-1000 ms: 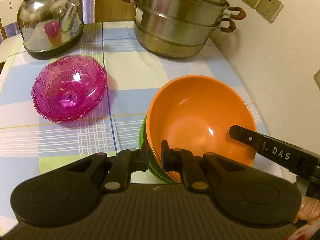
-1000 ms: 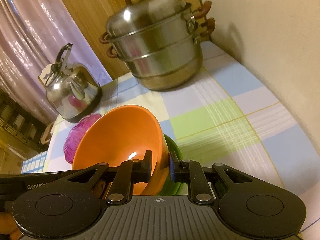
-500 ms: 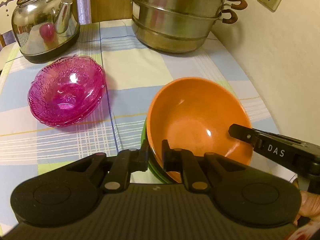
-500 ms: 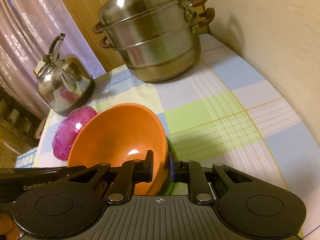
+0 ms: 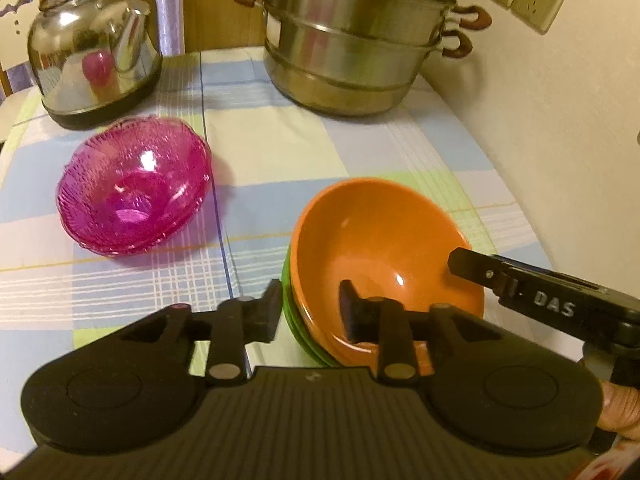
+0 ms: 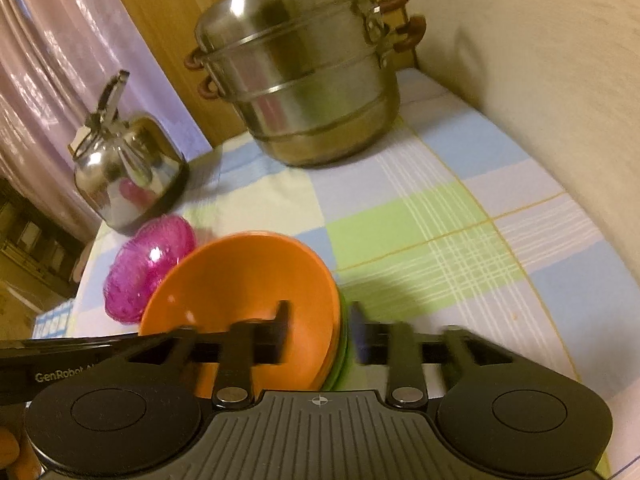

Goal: Organize plates and bowls
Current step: 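Lower the orange bowl into the green bowls and open both grippers, then withdraw both grippers and move them back toward the stacked bowls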

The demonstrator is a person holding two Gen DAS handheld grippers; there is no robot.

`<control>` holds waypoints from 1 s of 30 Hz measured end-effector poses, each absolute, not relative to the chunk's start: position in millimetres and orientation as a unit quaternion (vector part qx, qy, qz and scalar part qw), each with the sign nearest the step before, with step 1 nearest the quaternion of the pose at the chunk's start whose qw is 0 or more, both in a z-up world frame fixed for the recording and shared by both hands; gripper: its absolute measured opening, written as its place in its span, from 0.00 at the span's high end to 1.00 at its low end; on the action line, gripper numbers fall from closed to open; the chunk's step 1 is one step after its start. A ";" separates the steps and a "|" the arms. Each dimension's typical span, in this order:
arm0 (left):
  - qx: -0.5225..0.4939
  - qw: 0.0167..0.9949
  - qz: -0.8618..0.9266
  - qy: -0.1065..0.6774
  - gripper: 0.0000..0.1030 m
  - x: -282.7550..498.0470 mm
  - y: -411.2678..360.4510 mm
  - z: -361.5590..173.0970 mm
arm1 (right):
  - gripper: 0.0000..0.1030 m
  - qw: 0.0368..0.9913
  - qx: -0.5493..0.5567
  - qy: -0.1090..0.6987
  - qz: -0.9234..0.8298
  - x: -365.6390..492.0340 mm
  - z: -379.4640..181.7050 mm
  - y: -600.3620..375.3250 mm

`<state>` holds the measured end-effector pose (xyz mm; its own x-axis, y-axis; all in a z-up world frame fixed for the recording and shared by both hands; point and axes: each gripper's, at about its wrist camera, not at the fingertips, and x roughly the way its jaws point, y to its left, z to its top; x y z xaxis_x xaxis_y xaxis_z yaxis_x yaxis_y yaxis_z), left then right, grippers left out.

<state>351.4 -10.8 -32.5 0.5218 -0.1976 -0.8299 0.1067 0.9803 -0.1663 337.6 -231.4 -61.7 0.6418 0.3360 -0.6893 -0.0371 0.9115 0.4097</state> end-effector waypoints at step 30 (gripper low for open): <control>-0.120 0.912 0.037 0.391 0.07 154.2 1.8 -9.2 | 0.20 0.911 0.181 0.361 0.088 169.0 -29.4 -253.1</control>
